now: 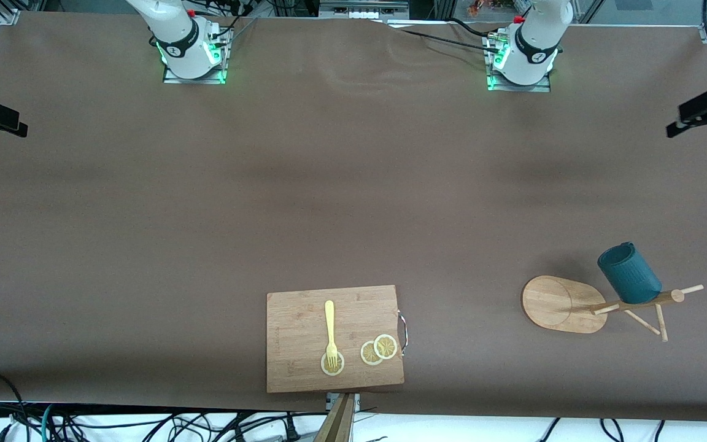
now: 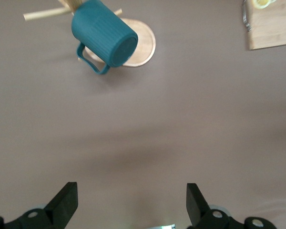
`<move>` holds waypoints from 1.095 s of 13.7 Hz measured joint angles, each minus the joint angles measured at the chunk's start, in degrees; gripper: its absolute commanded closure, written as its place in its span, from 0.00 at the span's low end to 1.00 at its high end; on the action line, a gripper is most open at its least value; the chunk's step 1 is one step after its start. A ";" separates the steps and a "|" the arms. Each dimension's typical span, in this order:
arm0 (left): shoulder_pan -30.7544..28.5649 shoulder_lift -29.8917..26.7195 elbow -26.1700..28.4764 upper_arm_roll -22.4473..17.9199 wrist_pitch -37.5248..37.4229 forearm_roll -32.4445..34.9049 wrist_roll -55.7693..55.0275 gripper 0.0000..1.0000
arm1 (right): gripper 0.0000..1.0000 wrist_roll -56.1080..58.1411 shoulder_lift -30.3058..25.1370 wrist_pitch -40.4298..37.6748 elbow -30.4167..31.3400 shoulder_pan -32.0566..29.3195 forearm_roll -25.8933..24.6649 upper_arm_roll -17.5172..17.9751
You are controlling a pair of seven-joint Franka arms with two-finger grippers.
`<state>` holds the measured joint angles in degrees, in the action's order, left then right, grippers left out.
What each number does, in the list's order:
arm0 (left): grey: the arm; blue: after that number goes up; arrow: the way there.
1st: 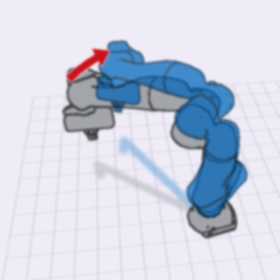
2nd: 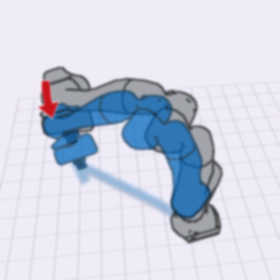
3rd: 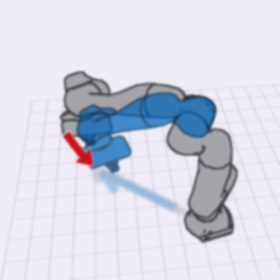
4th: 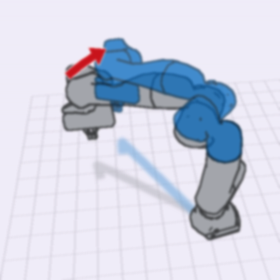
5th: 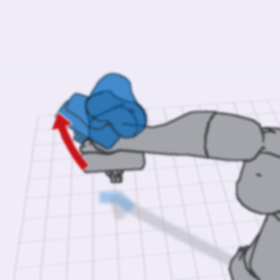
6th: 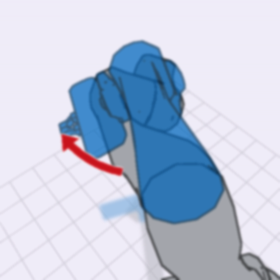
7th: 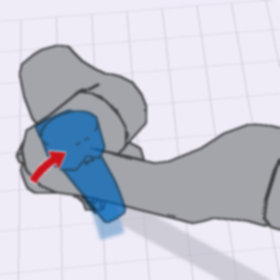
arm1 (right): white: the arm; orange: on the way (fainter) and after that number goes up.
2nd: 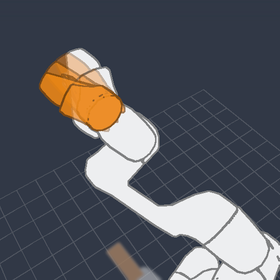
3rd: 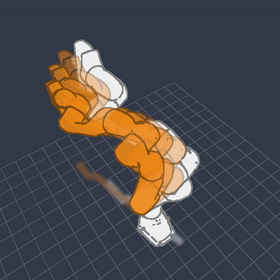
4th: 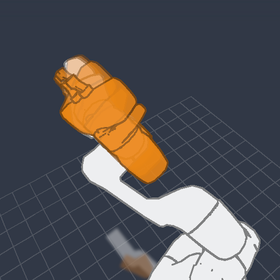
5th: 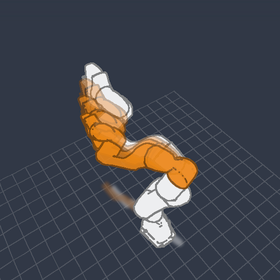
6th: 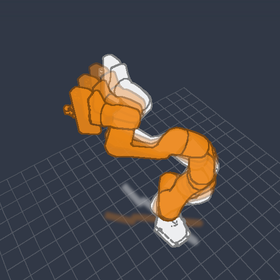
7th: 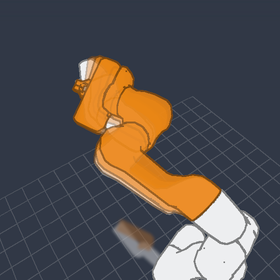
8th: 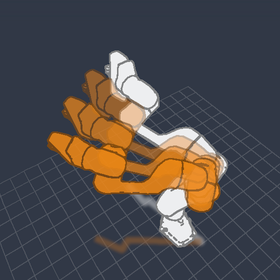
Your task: Pass cup and hang on rack
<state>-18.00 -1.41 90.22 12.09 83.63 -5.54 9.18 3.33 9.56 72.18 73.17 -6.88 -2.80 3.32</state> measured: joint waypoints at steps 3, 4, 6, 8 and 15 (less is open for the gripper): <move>8.90 -0.36 0.65 -1.79 -0.45 2.78 -10.28 0.00 | 0.00 0.00 0.00 0.01 0.00 0.00 0.00 -0.01; 10.96 -0.42 1.09 -2.57 -0.12 3.35 -12.03 0.00 | 0.00 0.00 0.00 0.01 0.00 -0.01 0.00 -0.03; 12.34 -0.80 3.04 -3.79 3.60 3.48 -12.90 0.00 | 0.00 0.00 0.00 0.01 0.00 -0.01 0.00 -0.07; 12.35 -1.70 6.44 -5.07 8.28 3.48 -12.86 0.00 | 0.00 0.00 0.00 0.01 0.00 -0.01 0.00 -0.07; 12.38 -3.52 8.52 -8.55 11.09 3.49 -7.98 0.00 | 0.00 0.00 0.00 0.01 0.00 -0.01 0.00 -0.10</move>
<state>-5.62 -4.93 98.74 3.54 94.72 -2.05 1.20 3.33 9.56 72.19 73.18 -6.90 -2.80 3.22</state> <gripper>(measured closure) 0.000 0.000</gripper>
